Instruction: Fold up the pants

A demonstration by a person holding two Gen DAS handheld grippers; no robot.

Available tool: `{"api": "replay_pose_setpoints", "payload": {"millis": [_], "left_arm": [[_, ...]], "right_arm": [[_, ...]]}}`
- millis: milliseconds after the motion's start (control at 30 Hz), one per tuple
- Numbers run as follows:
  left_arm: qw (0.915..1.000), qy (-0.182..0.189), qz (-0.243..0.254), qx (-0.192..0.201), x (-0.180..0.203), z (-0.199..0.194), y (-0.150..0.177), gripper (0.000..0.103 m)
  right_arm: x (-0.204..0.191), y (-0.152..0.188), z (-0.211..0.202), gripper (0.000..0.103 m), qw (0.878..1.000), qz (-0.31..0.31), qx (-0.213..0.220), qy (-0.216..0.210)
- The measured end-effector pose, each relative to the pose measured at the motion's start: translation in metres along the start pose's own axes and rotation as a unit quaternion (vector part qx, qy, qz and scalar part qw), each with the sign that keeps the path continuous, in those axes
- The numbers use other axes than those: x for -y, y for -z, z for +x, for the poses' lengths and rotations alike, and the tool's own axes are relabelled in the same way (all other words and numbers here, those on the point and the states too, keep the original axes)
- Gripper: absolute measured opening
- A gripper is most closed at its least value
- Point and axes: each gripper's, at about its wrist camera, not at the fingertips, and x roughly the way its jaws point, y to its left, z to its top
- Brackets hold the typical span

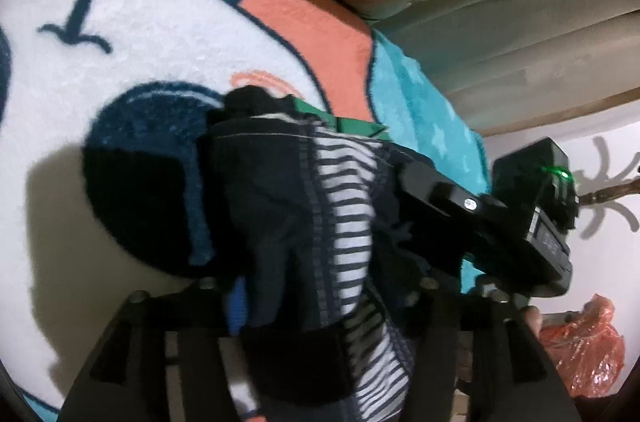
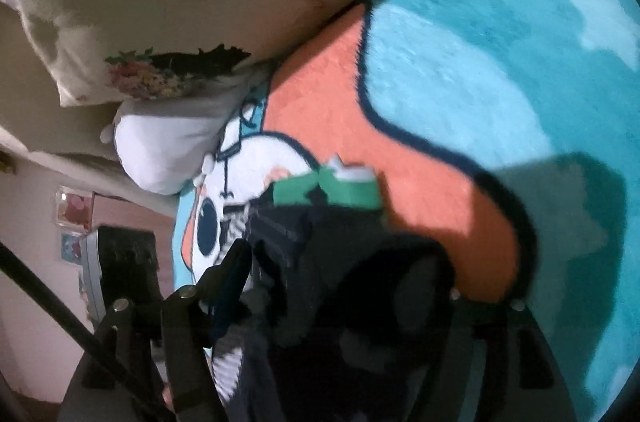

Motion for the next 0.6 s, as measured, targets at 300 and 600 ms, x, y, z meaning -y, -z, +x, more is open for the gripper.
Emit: {"api": "replay_pose_setpoints", "payload": {"millis": [300,600], "left_arm": [[0.9987,-0.041,0.031,0.004,0.011,-0.003,0.004,0.034],[0.9939,-0.078,0.078,0.007,0.023,-0.022,0.007,0.033]], "right_arm": [[0.005,0.007,-0.003,0.036,0.999,0.033,-0.002,-0.011],[-0.037,0.016,-0.013,0.035,0.999,-0.006,0.026,0.019]]}}
